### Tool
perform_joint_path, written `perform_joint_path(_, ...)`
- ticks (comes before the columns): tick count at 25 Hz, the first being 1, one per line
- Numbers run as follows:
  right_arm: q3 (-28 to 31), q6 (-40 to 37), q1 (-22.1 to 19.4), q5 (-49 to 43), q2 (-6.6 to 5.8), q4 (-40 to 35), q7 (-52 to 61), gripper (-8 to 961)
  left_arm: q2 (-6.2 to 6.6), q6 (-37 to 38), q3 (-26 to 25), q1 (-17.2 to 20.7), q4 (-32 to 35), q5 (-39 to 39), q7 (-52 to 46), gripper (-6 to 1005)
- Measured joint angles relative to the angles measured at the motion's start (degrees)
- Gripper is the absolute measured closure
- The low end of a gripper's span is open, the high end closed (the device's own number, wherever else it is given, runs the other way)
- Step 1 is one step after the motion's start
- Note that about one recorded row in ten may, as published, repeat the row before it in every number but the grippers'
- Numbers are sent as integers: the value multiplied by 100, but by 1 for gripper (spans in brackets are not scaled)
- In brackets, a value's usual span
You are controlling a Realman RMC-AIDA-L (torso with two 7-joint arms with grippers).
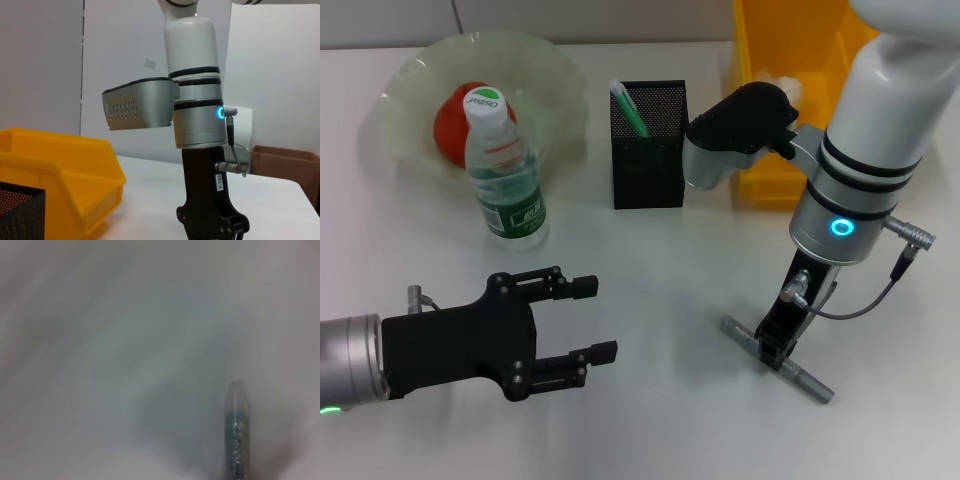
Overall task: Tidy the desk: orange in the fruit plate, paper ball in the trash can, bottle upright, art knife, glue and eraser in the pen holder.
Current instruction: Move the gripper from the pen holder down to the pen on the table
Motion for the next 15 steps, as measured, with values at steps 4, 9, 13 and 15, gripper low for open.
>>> perform_joint_path(4,0,5,0,0,0,4,-5,762,-2,-3,0,-10,1,0,2,307)
perform_joint_path(9,31,30,-77,0,0,-110,-11,791,-4,-5,0,-11,13,0,3,307)
perform_joint_path(13,13,31,-195,0,0,-340,-17,799,-4,-5,0,-11,17,0,3,307)
perform_joint_path(15,39,31,-304,-1,-1,-563,-18,800,-5,-5,0,-11,19,-1,3,307)
